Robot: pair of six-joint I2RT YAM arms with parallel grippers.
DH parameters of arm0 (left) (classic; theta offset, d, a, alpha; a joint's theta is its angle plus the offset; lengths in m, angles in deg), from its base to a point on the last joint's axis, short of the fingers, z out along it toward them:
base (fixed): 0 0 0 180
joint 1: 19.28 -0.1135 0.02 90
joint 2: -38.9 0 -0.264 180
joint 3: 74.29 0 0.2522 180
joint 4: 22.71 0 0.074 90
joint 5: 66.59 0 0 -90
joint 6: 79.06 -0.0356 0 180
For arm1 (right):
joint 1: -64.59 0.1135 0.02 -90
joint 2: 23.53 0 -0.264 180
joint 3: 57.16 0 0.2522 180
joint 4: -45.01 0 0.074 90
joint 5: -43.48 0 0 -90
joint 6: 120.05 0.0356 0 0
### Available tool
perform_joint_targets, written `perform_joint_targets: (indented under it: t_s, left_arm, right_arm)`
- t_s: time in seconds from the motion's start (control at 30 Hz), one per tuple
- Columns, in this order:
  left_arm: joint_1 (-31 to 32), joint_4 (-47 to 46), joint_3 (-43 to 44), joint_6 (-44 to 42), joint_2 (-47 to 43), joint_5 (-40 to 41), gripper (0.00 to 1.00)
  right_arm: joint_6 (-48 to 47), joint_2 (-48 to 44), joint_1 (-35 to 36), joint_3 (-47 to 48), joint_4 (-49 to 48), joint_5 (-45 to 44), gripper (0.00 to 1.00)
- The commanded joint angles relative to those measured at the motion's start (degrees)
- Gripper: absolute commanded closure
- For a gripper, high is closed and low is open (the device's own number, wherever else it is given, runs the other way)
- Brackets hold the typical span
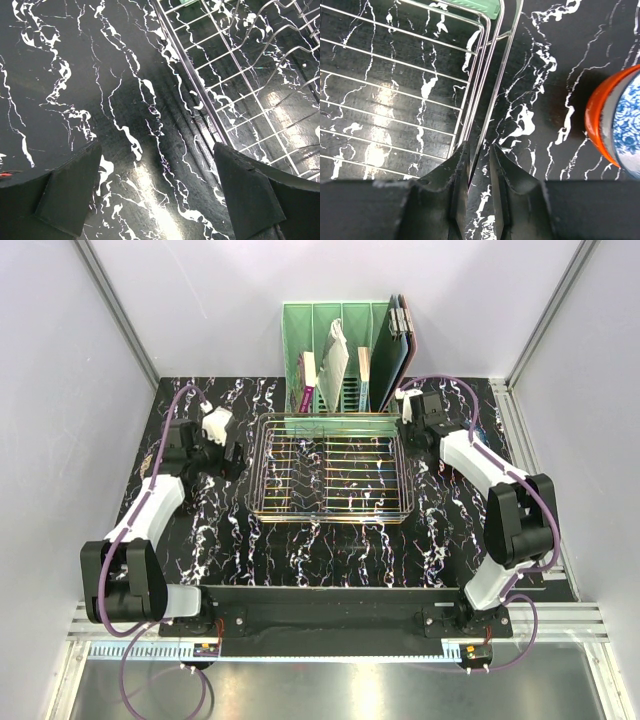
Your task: Load the bowls into the dish rack
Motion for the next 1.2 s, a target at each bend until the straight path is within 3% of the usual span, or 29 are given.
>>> perform_joint_targets:
  t_s: [0.0,0.6,0.73,0.77,0.9,1.17]
  left_arm:
    - [0.9,-2.53,-0.09,-0.5,-0.86,-1.92,0.01]
    - [3.8,-1.83,0.79,0.02,-0.07,-1.04,0.01]
    - [4.51,-1.57,0.88,-0.15,-0.59,-0.69,0.01]
    - [4.51,-1.57,0.88,0.02,-1.03,-0.42,0.01]
    - [4.51,-1.48,1.14,0.02,-2.35,0.72,0.01]
    - [4.42,0.28,3.51,0.55,-5.86,1.42,0.01]
  right_arm:
    - [-1.78,-4.15,-0.17,-0.04,-1.77,-4.29,0.72]
    - [-3.27,-6.96,-0.26,-3.03,-2.3,-7.54,0.7]
    - [-3.89,-8.27,-0.17,-2.06,-2.12,-6.49,0.58]
    - [-3.89,-9.5,-0.26,-1.97,-1.68,-5.53,0.5]
    - [-3.8,-13.63,-0.17,-0.83,0.07,-2.89,0.35]
    - [-5.39,-20.06,-2.8,-1.18,-0.27,-8.06,0.3]
